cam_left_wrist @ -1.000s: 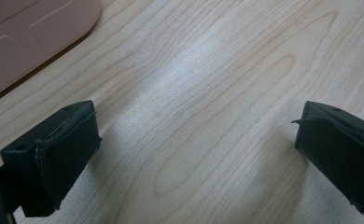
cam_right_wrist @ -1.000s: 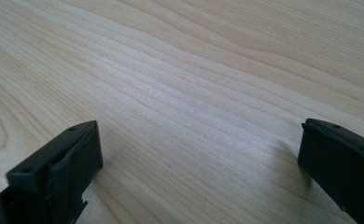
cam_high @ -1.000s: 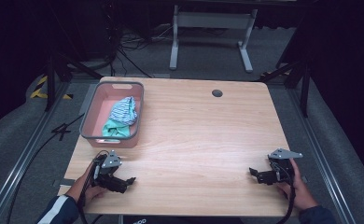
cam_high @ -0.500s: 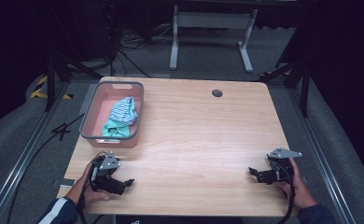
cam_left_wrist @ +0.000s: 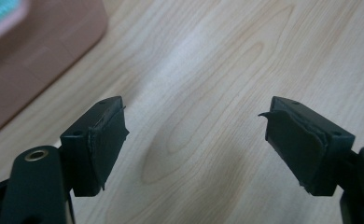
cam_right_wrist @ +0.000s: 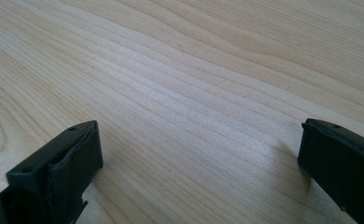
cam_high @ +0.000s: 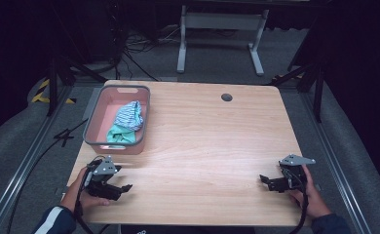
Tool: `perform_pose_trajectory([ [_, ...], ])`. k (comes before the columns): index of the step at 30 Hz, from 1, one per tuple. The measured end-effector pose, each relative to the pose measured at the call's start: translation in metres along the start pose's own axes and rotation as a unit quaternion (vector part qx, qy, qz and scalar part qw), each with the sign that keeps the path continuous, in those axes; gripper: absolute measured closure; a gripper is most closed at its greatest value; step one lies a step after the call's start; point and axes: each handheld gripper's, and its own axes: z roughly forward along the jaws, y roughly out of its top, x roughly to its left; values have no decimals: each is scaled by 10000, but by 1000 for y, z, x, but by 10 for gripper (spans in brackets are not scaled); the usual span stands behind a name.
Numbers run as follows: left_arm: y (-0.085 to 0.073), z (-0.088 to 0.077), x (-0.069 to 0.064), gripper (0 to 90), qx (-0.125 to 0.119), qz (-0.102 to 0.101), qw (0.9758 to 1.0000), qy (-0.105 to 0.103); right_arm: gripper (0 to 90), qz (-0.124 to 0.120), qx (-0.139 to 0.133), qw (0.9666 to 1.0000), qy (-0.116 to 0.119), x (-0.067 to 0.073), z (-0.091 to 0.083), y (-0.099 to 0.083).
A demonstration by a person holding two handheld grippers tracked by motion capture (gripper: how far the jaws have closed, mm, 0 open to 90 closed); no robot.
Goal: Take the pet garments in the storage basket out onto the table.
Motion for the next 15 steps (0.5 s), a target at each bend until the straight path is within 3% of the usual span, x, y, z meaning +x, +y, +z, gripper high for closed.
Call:
perform_pose_trajectory([
  [5,16,-32,6,200,-368,0,9993,65,2,-8,2,10000,-1,0,0,0],
  [9,27,-43,12,176,-403,-47,9990,183,2,-9,2,10000,-2,0,0,0],
  [15,53,-62,26,174,-508,63,9982,309,2,-8,3,10000,-1,0,0,0],
])
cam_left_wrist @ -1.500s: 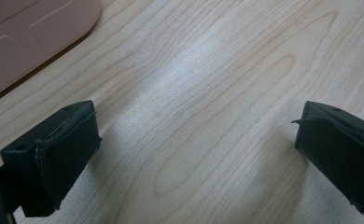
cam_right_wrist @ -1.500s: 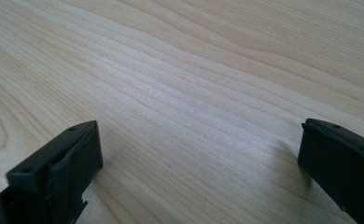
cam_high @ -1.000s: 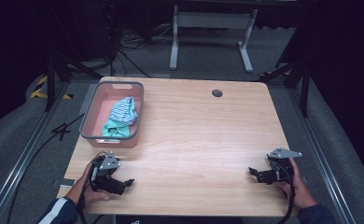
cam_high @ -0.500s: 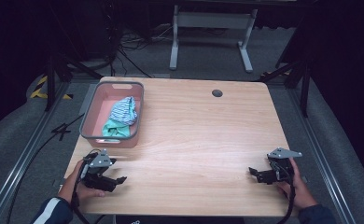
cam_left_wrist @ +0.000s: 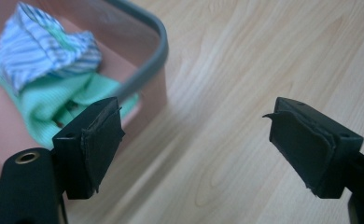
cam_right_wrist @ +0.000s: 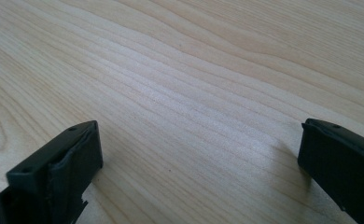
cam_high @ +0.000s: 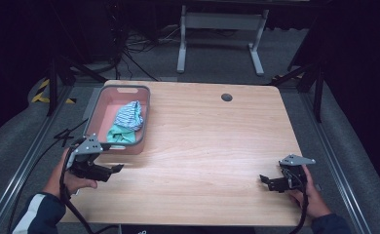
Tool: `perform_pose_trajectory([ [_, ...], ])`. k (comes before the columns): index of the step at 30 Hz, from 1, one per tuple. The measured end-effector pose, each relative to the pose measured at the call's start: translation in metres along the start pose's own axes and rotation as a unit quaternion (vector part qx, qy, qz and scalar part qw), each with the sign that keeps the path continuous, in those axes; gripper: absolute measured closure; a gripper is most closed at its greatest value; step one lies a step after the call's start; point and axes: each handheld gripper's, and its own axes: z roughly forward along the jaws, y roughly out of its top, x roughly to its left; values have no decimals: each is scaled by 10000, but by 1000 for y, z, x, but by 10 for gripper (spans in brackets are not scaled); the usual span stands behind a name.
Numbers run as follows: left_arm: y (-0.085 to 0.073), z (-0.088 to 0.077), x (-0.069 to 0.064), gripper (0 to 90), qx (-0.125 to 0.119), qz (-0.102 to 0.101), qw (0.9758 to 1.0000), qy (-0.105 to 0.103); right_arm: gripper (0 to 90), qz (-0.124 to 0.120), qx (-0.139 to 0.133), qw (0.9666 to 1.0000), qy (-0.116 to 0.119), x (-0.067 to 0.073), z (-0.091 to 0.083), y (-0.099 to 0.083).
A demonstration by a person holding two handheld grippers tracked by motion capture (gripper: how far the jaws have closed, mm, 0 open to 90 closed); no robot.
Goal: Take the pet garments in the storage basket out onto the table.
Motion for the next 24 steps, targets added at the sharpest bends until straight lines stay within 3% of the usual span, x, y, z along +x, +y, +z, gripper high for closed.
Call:
perform_pose_trajectory([
  [7,23,-1,20,172,29,48,9999,153,2,0,0,10000,0,0,0,0],
  [14,36,10,48,172,263,-183,9991,292,2,-1,-1,10000,-1,0,0,0],
  [15,40,17,57,177,442,-236,9980,381,2,2,0,10000,0,0,0,0],
  [16,40,17,57,177,442,-236,9980,381,2,2,0,10000,0,0,0,0],
  [17,44,25,67,177,587,-359,9969,371,2,0,0,10000,-1,0,0,0],
  [18,47,29,71,177,712,-358,9961,392,2,0,0,10000,-1,0,0,0],
  [20,49,32,74,178,748,-349,9957,414,2,0,0,10000,-1,0,0,0],
  [21,53,38,79,178,813,-466,9948,406,2,0,0,10000,-1,0,0,0],
  [22,57,43,85,185,957,-438,9933,468,2,-1,0,10000,-1,0,0,0],
  [24,61,49,91,193,1023,-510,9922,502,2,0,0,10000,-1,0,0,0],
])
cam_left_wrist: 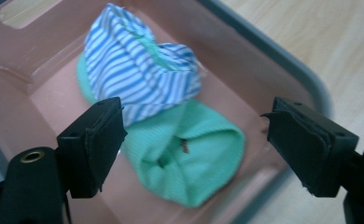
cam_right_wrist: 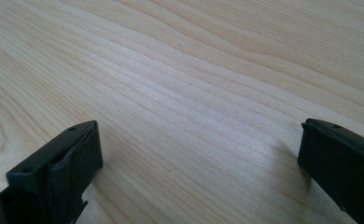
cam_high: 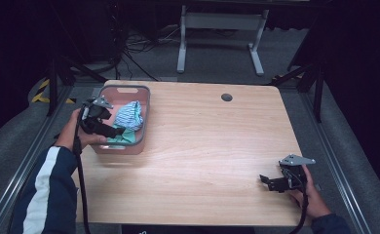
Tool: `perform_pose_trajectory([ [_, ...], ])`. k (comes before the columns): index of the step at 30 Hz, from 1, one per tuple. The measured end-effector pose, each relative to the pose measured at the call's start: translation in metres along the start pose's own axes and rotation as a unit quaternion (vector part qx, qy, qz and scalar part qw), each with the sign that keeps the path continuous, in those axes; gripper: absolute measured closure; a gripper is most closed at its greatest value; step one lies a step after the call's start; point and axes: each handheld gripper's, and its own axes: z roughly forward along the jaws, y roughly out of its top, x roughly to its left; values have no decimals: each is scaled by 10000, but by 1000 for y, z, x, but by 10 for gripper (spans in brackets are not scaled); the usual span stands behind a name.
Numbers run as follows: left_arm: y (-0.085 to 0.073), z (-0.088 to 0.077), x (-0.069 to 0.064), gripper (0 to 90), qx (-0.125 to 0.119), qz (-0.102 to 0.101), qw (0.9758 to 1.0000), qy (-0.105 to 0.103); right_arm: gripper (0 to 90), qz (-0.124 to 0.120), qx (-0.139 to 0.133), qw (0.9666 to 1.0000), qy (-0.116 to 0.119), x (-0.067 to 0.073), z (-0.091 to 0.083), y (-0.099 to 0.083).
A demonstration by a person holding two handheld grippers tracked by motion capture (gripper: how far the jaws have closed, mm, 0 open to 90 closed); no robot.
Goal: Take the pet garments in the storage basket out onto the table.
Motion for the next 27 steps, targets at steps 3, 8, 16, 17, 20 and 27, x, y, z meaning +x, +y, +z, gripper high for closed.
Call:
perform_pose_trajectory([
  [3,10,15,9,196,314,-36,9995,-27,2,0,-1,10000,1,0,0,0],
  [8,14,43,16,198,902,-156,9958,35,2,11,-8,10000,1,0,0,0],
  [16,14,84,25,199,1774,-509,9828,81,2,22,-12,10000,1,0,0,0],
  [17,14,87,25,201,1874,-510,9809,67,2,13,-7,10000,-1,0,0,0],
  [20,16,96,26,238,2299,-380,9721,271,2,8,-5,10000,-1,0,0,0],
  [27,19,107,30,187,2609,-616,9632,209,2,18,-8,10000,0,0,0,0],
])
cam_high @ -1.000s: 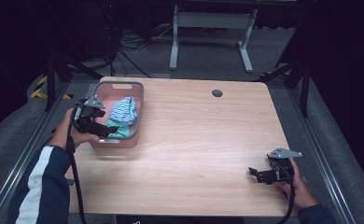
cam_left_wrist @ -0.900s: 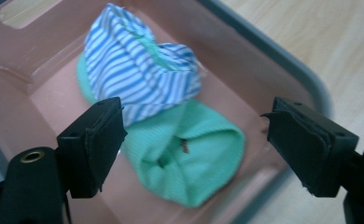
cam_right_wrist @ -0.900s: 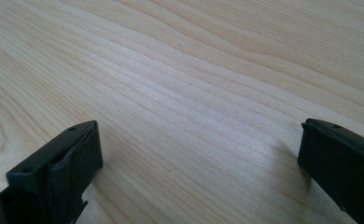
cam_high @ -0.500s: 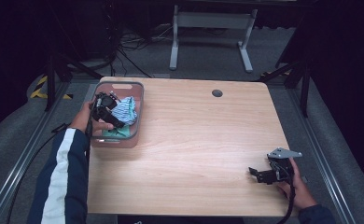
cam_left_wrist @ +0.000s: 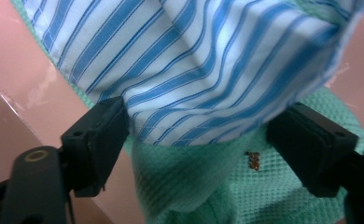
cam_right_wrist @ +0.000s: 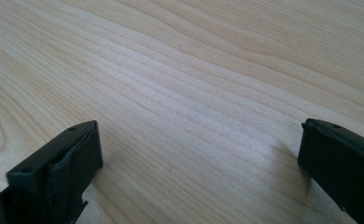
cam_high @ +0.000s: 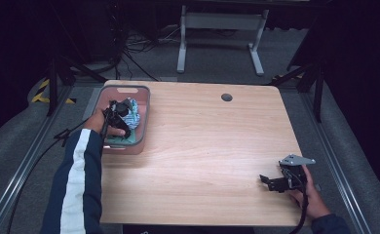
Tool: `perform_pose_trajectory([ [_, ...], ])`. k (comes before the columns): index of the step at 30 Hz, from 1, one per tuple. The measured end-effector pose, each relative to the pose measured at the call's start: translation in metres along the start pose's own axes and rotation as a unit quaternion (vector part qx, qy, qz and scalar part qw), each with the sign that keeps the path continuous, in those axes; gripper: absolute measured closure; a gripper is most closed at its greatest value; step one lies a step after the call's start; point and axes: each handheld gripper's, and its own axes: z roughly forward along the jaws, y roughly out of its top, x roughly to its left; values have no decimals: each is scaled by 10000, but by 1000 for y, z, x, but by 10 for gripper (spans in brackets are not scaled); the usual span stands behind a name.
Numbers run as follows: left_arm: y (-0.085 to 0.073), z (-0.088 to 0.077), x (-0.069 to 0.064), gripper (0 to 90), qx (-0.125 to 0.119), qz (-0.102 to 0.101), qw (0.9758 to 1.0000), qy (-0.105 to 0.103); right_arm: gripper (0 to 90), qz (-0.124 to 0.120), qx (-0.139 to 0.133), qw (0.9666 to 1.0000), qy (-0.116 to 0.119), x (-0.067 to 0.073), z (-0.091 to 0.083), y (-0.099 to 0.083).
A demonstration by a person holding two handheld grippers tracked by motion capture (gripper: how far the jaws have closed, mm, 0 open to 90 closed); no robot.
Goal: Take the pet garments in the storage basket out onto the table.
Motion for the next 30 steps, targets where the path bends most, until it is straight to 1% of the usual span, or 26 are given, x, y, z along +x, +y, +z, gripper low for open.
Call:
perform_pose_trajectory([
  [2,0,0,1,194,29,-62,9999,-101,2,1,0,10000,0,0,0,0],
  [4,0,-1,2,235,41,-75,9997,-215,2,0,1,10000,-1,0,0,0],
  [5,-1,-2,2,263,28,-28,9997,-224,2,0,0,10000,-1,0,0,0],
  [6,-1,-2,2,321,20,-27,9996,-287,2,1,0,10000,0,0,0,0],
  [7,-1,-3,1,360,10,-30,9996,-291,2,1,0,10000,0,0,0,0],
  [8,-1,-4,1,407,9,31,9996,-264,2,-2,-1,10000,0,0,0,0],
  [9,-1,-5,0,450,3,50,9996,-268,2,0,0,10000,0,0,0,0],
  [10,-1,-6,0,506,15,87,9997,-211,2,1,0,10000,0,0,0,0],
  [12,0,-7,-1,607,44,103,9998,-189,2,0,0,10000,-1,0,0,0],
  [13,1,-8,-3,607,68,191,9997,-140,2,0,0,10000,-1,0,0,0],
  [14,1,-8,-4,653,57,193,9998,-91,2,1,0,10000,-1,0,0,0],
  [16,1,-10,-3,721,-50,186,9998,-35,2,-6,-5,10000,-5,0,0,0],
  [17,0,-12,-3,733,-86,225,9997,-9,2,-5,-6,10000,-5,0,0,0],
  [19,-1,-13,-2,749,-167,204,9996,20,2,-6,-7,10000,-5,0,0,0],
  [20,-2,-15,-3,755,-174,157,9997,36,2,-5,-6,10000,-5,0,0,0],
  [23,-4,-23,-4,769,-465,114,9988,139,2,-5,-6,10000,-5,0,0,0],
  [24,-5,-26,-5,771,-561,71,9983,118,2,-5,-6,10000,-5,0,0,0],
  [25,-6,-29,-5,771,-605,160,9979,178,2,-5,-6,10000,-4,0,0,0],
  [27,-8,-35,-7,772,-748,126,9971,109,2,-4,-6,10000,-5,0,0,0],
  [30,-12,-43,-10,773,-926,167,9955,115,2,-21,-1,10000,-5,0,0,0],
])
